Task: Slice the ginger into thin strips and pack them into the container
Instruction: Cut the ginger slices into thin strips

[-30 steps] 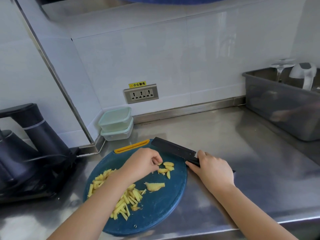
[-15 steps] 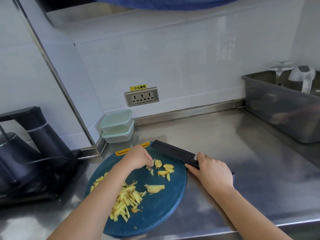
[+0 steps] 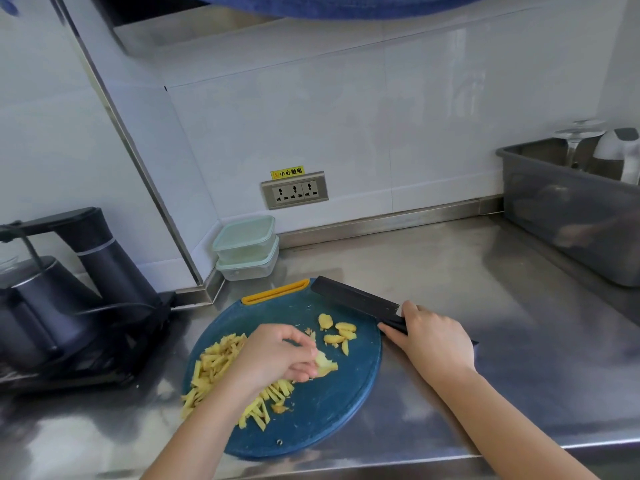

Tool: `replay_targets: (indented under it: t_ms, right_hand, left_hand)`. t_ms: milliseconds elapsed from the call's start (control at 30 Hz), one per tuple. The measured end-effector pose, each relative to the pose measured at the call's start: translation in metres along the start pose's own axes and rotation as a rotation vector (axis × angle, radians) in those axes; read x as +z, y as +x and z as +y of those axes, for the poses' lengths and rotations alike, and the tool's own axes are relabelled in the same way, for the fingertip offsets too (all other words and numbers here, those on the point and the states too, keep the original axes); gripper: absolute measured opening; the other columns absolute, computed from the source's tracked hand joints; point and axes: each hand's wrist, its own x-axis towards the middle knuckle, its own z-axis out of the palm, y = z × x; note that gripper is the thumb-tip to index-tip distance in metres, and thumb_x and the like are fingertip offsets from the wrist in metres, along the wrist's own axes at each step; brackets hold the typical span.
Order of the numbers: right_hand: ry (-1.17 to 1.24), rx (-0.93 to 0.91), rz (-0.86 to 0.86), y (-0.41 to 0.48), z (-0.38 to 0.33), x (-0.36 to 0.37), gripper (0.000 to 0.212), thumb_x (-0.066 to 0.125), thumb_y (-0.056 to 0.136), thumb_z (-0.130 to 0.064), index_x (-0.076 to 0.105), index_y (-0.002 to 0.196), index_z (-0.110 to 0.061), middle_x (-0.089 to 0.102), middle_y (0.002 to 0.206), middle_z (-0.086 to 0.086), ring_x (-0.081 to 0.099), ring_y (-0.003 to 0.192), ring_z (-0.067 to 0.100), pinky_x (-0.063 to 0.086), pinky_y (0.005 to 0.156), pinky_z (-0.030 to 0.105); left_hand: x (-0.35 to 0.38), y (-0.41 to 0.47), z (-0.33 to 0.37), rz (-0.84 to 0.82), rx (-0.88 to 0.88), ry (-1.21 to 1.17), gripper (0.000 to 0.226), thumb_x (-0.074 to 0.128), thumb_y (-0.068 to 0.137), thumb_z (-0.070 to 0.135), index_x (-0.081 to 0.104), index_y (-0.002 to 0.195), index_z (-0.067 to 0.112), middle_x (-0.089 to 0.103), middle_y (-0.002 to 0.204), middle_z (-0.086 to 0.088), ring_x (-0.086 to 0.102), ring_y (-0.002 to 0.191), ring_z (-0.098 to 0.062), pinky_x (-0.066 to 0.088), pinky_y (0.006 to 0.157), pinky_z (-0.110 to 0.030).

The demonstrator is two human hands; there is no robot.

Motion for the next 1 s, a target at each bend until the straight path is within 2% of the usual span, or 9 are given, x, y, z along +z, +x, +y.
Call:
replay_targets:
  t_ms: [133, 233, 333, 400, 533, 700, 800, 933, 1000]
  right_hand:
    - [-0.005, -0.003, 0.005, 0.0, 0.0, 0.001, 0.046, 0.03, 0.093, -0.065, 0.038, 0.091, -0.02, 0.063, 0.09, -0.006, 0.065, 0.082, 0.02, 0.032, 0.055, 0.03]
    - [-0.008, -0.006, 0.01, 0.001, 0.0, 0.001, 0.046, 0.03, 0.093, -0.066, 0.039, 0.092, -0.02, 0.063, 0.09, -0.006, 0.065, 0.081, 0.019, 0.034, 0.056, 0.029]
    - [0.002, 0.001, 0.007, 0.001, 0.0, 0.002, 0.046, 0.03, 0.093, -0.065, 0.039, 0.093, -0.02, 0.063, 0.091, -0.006, 0.065, 0.082, 0.02, 0.034, 0.055, 0.03]
    - [0.001, 0.004, 0.008, 0.001, 0.0, 0.003, 0.047, 0.03, 0.093, -0.066, 0.038, 0.092, -0.02, 0.063, 0.09, -0.006, 0.065, 0.081, 0.02, 0.034, 0.055, 0.029]
    - [0.008, 0.006, 0.018, 0.001, 0.001, 0.004, 0.047, 0.031, 0.093, -0.066, 0.039, 0.091, -0.02, 0.062, 0.089, -0.006, 0.065, 0.08, 0.02, 0.034, 0.055, 0.029]
    - [0.005, -0.001, 0.01, 0.001, 0.001, 0.003, 0.046, 0.031, 0.093, -0.065, 0.037, 0.091, -0.02, 0.062, 0.088, -0.006, 0.065, 0.081, 0.02, 0.035, 0.056, 0.029]
    - [0.001, 0.001, -0.001, 0.001, 0.001, 0.002, 0.046, 0.03, 0.094, -0.065, 0.037, 0.091, -0.02, 0.062, 0.089, -0.006, 0.065, 0.082, 0.02, 0.035, 0.056, 0.029]
    - [-0.002, 0.002, -0.01, 0.001, 0.001, 0.001, 0.046, 0.031, 0.094, -0.065, 0.038, 0.092, -0.02, 0.062, 0.09, -0.005, 0.065, 0.082, 0.021, 0.035, 0.056, 0.03]
    - [0.004, 0.0, -0.015, 0.001, 0.0, 0.0, 0.045, 0.031, 0.094, -0.064, 0.037, 0.092, -0.02, 0.062, 0.09, -0.005, 0.064, 0.082, 0.021, 0.035, 0.056, 0.03]
  left_hand:
    - [0.009, 0.004, -0.008, 0.082, 0.044, 0.128, 0.003, 0.071, 0.083, 0.009, 0.068, 0.082, 0.008, 0.073, 0.07, -0.007, 0.064, 0.053, -0.01, 0.051, 0.053, -0.019]
    - [0.015, 0.009, -0.014, 0.168, 0.093, 0.353, 0.011, 0.071, 0.083, 0.021, 0.066, 0.074, 0.018, 0.068, 0.063, 0.003, 0.054, 0.043, -0.001, 0.043, 0.047, -0.015]
    - [0.018, 0.009, -0.014, 0.241, 0.17, 0.582, 0.019, 0.07, 0.084, 0.035, 0.062, 0.069, 0.027, 0.059, 0.057, 0.012, 0.051, 0.049, 0.001, 0.041, 0.054, -0.013]
    - [0.016, 0.007, -0.014, 0.258, 0.252, 0.66, 0.013, 0.067, 0.085, 0.041, 0.062, 0.08, 0.03, 0.057, 0.071, 0.016, 0.051, 0.061, 0.002, 0.039, 0.059, -0.012]
    - [0.01, 0.006, -0.018, 0.032, 0.341, 0.695, 0.035, 0.07, 0.08, 0.044, 0.059, 0.113, 0.037, 0.051, 0.105, 0.021, 0.05, 0.096, 0.002, 0.039, 0.081, -0.017]
    - [0.007, 0.01, -0.016, -0.052, 0.411, 0.676, 0.017, 0.07, 0.085, 0.029, 0.066, 0.101, 0.033, 0.06, 0.093, 0.018, 0.055, 0.087, 0.005, 0.041, 0.073, -0.007]
    - [0.007, 0.012, -0.011, -0.129, 0.438, 0.711, 0.017, 0.066, 0.088, 0.024, 0.066, 0.104, 0.029, 0.06, 0.096, 0.017, 0.055, 0.087, 0.005, 0.041, 0.072, -0.005]
    - [0.01, 0.012, -0.006, -0.131, 0.524, 0.839, 0.019, 0.057, 0.093, 0.021, 0.065, 0.11, 0.024, 0.057, 0.102, 0.012, 0.055, 0.091, 0.0, 0.038, 0.072, -0.004]
    - [0.016, 0.013, -0.005, -0.102, 0.61, 1.013, 0.028, 0.046, 0.094, 0.013, 0.063, 0.116, 0.018, 0.058, 0.105, 0.005, 0.057, 0.096, -0.012, 0.04, 0.075, -0.013]
